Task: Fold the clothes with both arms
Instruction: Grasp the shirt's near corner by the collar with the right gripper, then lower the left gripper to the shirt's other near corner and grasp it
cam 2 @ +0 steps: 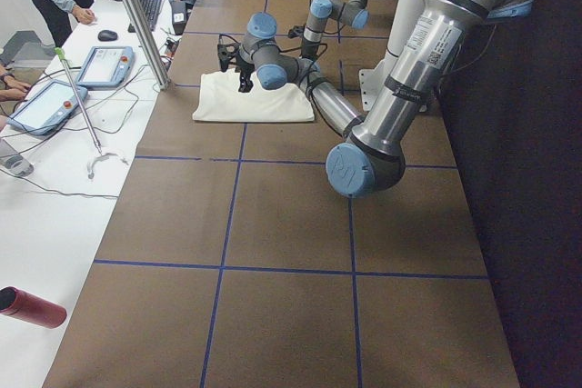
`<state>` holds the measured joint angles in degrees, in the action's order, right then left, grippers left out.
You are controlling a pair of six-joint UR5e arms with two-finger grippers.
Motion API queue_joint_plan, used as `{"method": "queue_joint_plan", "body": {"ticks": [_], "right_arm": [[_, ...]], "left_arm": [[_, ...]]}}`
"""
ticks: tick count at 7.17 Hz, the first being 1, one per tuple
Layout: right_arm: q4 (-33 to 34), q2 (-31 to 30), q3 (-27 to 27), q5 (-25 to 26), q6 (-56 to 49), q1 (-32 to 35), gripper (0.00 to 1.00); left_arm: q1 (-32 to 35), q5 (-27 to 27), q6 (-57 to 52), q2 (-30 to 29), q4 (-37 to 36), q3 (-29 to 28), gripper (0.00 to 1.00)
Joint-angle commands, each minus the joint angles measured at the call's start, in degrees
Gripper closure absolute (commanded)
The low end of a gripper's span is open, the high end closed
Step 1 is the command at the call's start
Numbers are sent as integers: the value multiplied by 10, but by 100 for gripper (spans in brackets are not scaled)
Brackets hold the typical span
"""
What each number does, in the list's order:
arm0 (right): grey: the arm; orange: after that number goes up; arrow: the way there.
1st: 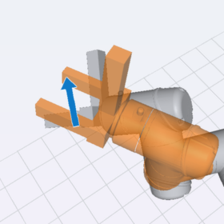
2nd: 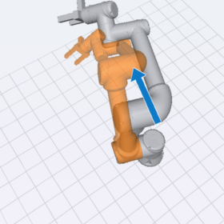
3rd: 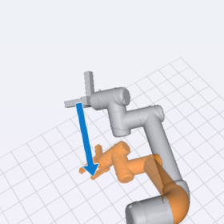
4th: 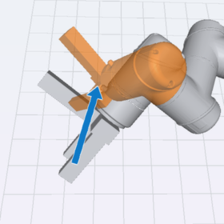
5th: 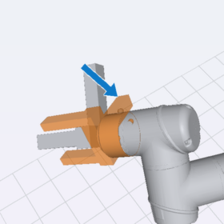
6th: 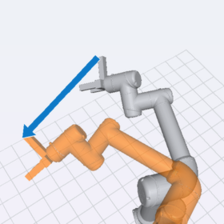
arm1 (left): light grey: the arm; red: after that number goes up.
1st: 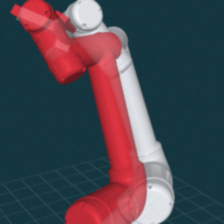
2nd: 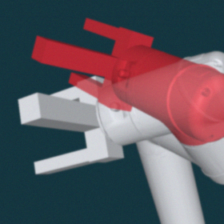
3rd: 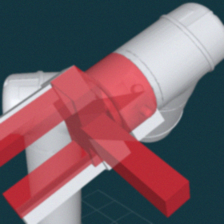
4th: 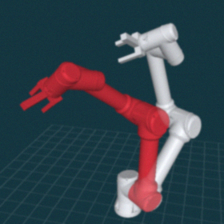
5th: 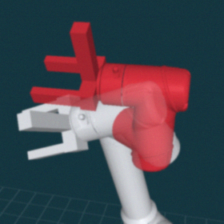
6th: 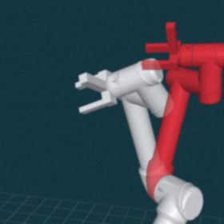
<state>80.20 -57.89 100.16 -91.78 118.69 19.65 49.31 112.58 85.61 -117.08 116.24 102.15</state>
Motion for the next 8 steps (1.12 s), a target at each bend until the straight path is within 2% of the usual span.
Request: {"method": "queue_joint_plan", "body": {"ticks": [1,2,4,6,8], "right_arm": [[5,-52,76,0,2,-22,100],[6,-71,99,0,4,-31,100],[6,-78,103,2,4,-45,100],[6,-79,109,2,4,-45,100],[6,-79,112,1,3,-44,100]], "left_arm": [[-39,-3,76,32,-1,58,20],[-70,-14,109,34,-5,62,20],[-134,-67,147,43,-29,77,20],[-154,-71,149,78,-52,107,20],[-180,-74,175,88,-53,109,20]]}}
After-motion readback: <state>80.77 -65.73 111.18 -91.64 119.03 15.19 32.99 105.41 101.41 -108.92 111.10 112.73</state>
